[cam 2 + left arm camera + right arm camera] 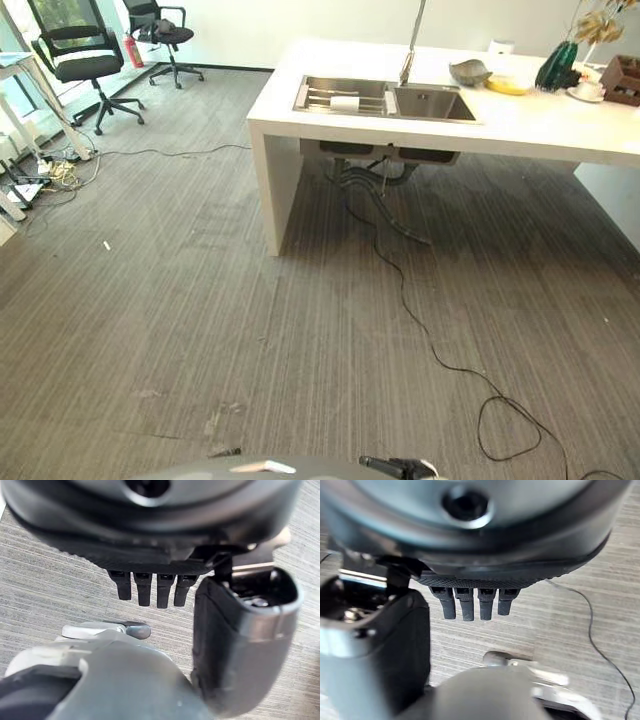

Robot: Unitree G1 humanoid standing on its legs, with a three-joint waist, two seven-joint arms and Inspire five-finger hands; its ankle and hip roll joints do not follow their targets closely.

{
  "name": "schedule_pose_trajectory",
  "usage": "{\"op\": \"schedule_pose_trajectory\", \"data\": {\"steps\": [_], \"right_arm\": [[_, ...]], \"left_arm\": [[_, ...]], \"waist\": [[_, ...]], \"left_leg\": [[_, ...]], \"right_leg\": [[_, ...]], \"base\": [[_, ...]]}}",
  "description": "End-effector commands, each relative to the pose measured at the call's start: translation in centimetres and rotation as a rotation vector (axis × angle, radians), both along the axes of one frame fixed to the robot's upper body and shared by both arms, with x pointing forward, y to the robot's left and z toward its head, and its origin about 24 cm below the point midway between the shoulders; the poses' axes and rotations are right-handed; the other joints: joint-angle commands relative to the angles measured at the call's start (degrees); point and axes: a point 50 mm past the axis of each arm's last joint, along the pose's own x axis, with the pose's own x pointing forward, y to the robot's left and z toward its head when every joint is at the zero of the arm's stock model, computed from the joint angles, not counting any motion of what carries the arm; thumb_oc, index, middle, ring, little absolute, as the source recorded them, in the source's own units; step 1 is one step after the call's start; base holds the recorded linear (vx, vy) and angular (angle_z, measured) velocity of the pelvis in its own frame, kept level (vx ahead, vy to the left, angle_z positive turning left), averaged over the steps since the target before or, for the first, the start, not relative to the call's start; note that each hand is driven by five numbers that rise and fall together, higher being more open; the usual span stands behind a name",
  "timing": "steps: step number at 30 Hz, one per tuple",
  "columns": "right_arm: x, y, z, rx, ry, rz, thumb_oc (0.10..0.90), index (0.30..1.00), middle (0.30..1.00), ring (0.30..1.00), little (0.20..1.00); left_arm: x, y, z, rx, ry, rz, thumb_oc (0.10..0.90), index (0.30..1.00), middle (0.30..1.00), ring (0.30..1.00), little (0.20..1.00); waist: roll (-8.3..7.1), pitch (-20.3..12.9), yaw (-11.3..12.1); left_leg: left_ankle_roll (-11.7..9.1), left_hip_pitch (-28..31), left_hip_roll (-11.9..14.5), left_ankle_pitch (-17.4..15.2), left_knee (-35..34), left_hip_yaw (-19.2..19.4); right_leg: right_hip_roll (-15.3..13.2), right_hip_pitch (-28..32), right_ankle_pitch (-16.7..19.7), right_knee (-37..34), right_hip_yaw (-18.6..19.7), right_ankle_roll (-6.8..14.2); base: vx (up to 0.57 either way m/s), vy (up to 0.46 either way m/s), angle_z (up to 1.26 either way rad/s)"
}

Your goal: Place the dishes in the dishwasher.

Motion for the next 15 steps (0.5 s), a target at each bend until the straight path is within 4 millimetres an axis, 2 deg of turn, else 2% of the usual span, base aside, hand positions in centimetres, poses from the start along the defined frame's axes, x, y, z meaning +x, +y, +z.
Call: {"op": "schedule_pose_trajectory", "data": {"steps": [1, 8, 15], "right_arm": [[3.7, 1.1, 0.8, -0.007, -0.119, 0.132, 0.800, 0.900, 0.900, 0.900, 0.900], [3.4, 0.8, 0.7, -0.009, -0.127, 0.058, 0.800, 0.900, 0.900, 0.900, 0.900], [1.7, 0.8, 0.3, 0.013, -0.084, -0.033, 0.800, 0.900, 0.900, 0.900, 0.900]], "left_arm": [[5.2, -2.8, 0.5, -0.053, -0.147, -0.073, 0.800, 0.900, 0.900, 0.900, 0.900], [5.2, -2.4, 0.6, -0.025, -0.160, -0.028, 0.800, 0.900, 0.900, 0.900, 0.900], [5.6, -2.2, 0.8, -0.009, -0.200, 0.016, 0.800, 0.900, 0.900, 0.900, 0.900]], "waist": [[-1.14, 1.7, 0.5], [-0.96, 1.6, 0.5], [-0.90, 1.4, 0.3]], "left_leg": [[-0.8, 1.5, -1.2, -2.0, -0.1, -2.2], [-0.9, 1.4, -1.2, -1.9, -0.1, -2.5], [-0.9, 1.7, -1.3, -2.0, -0.1, -2.7]], "right_leg": [[-1.0, 1.4, -3.6, 1.1, 0.6, 5.8], [-1.2, 1.6, -3.5, 1.0, 0.3, 5.8], [-1.3, 2.0, -3.5, 0.9, 0.1, 5.7]], "base": [[-0.01, -0.008, 0.13], [0.00, 0.001, 0.03], [0.00, 0.002, 0.01]]}}
